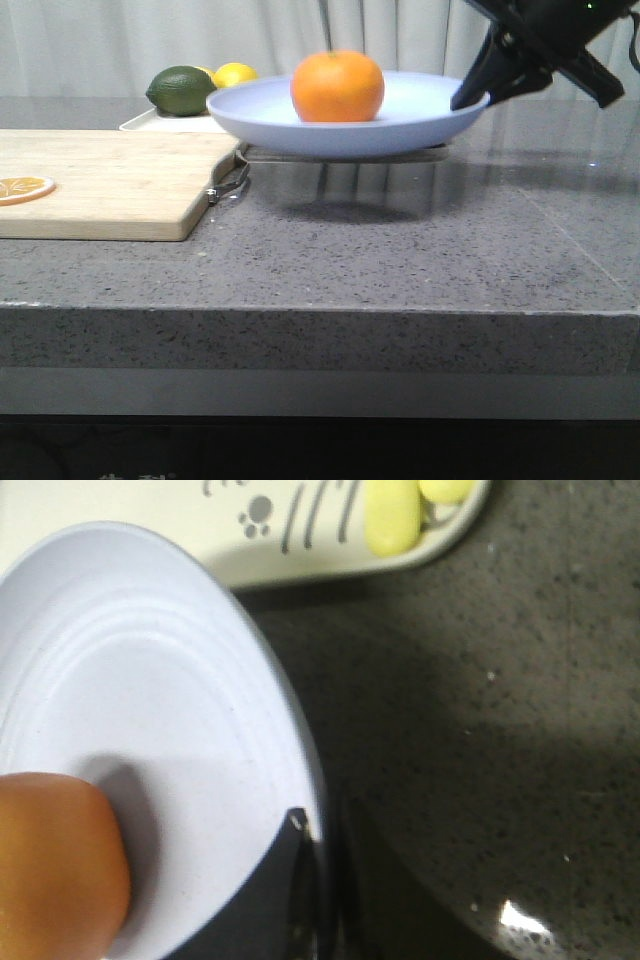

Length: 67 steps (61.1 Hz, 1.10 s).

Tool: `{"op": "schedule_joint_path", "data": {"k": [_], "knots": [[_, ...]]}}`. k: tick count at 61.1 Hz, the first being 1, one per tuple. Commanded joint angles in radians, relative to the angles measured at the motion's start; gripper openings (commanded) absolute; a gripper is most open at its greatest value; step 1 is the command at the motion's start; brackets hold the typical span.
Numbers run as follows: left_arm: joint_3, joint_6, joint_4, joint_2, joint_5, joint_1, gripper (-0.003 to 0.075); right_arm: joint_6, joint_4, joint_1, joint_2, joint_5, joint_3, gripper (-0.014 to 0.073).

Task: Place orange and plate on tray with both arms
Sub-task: 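Grasp the blue plate rim with the right gripper and lift it, then carry the plate with the orange over the white tray with the right gripper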

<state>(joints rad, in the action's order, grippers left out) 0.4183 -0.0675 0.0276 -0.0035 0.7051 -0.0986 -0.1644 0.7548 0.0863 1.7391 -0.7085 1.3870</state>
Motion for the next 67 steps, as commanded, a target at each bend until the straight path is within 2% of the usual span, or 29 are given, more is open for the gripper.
{"op": "schedule_joint_path", "data": {"k": [1, 9, 29, 47, 67], "knots": [[0.021, -0.009, 0.009, 0.004, -0.091, 0.001, -0.0018, -0.001, 0.097, -0.001, -0.038, 0.000, 0.091, -0.0111], [0.021, -0.009, 0.009, 0.004, -0.091, 0.001, -0.0018, 0.003, 0.101, -0.001, 0.000, -0.068, 0.198, -0.0111], [0.021, -0.009, 0.009, 0.004, -0.091, 0.001, -0.0018, 0.120, 0.100, -0.001, 0.187, -0.152, 0.573, -0.0111], [0.021, -0.009, 0.009, 0.004, -0.091, 0.001, -0.0018, 0.214, 0.100, -0.001, 0.427, -0.150, 0.913, -0.0110], [0.021, -0.009, 0.009, 0.004, -0.091, 0.001, -0.0018, 0.274, 0.100, -0.001, 0.632, -0.071, 1.111, -0.0110]]}}
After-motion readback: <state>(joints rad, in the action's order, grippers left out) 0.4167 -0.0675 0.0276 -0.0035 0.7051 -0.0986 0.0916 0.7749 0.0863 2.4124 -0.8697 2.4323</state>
